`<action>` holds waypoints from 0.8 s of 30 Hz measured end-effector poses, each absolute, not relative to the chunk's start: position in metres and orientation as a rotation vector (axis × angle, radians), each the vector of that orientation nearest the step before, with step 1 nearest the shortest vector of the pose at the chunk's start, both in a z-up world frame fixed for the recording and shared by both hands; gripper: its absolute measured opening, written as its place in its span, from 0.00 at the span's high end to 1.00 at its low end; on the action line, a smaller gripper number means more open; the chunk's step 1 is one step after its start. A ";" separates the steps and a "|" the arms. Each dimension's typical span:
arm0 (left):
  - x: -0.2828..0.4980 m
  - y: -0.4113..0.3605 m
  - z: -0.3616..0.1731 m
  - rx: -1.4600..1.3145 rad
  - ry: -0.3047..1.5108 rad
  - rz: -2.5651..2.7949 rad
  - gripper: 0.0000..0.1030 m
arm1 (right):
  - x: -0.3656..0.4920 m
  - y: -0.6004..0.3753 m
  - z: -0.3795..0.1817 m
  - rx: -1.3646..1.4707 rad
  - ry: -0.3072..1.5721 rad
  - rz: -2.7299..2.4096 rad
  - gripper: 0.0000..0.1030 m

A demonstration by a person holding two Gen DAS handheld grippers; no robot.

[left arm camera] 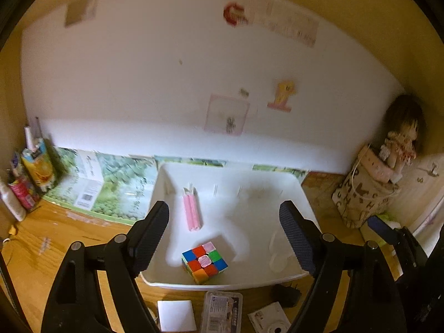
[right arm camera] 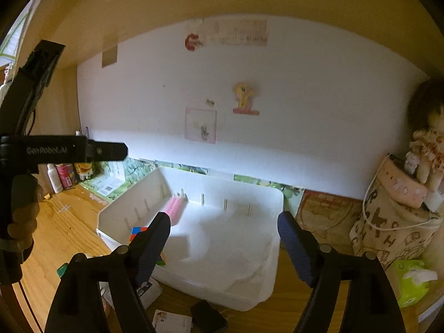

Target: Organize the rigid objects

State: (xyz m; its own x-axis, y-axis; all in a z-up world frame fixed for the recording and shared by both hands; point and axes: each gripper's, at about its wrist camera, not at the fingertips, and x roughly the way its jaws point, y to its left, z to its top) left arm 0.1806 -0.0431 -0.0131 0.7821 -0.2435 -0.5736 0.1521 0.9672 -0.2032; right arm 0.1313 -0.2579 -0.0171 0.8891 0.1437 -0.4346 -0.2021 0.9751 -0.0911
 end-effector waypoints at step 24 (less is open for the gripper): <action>0.035 0.002 -0.004 -0.139 0.615 0.175 0.12 | 0.050 -0.259 -0.019 -0.059 0.511 0.401 0.18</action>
